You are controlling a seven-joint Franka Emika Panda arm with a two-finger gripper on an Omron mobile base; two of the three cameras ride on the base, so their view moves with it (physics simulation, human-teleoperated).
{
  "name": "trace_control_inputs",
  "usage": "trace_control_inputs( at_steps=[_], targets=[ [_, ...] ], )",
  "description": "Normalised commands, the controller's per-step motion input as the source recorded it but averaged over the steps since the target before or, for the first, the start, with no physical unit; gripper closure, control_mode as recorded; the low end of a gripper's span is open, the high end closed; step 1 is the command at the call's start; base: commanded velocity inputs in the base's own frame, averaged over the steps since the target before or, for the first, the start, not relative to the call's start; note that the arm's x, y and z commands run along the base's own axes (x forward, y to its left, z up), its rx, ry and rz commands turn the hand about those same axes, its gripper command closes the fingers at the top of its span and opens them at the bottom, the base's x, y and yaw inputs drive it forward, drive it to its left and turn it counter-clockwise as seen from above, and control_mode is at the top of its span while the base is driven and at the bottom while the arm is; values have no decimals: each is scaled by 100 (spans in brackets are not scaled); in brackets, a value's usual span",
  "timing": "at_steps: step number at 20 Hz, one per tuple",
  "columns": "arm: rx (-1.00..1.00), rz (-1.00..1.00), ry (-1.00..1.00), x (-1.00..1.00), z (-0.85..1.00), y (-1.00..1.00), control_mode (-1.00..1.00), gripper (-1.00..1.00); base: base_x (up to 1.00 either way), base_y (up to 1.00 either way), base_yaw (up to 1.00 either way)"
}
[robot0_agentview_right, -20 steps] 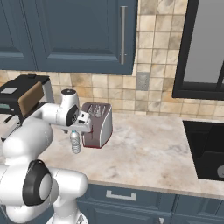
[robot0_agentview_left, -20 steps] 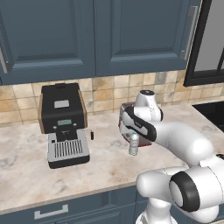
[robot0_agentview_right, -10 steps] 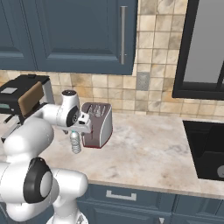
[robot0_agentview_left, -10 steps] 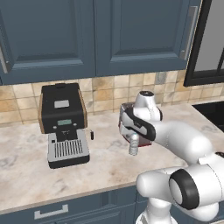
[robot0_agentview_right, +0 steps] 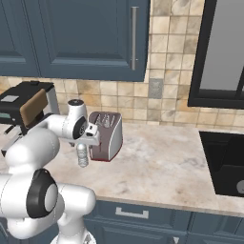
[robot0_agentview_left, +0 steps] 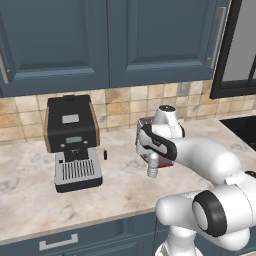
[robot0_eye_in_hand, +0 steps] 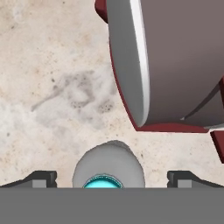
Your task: Place the drinks on the dining counter in a tight cluster.
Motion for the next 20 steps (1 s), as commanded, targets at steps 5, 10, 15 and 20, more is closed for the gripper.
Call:
trace_control_inputs(
  at_steps=[5, 10, 15, 20],
  targets=[
    [0, 0, 0, 2, -5, 0, -100, -100, 0, 0, 0],
    [0, 0, 0, 0, 0, 0, -100, -100, 0, 0, 0],
    [0, 0, 0, 0, 0, 0, -100, -100, 0, 0, 0],
    [0, 0, 1, 0, -4, 0, -100, 100, 0, 0, 0]
  ],
)
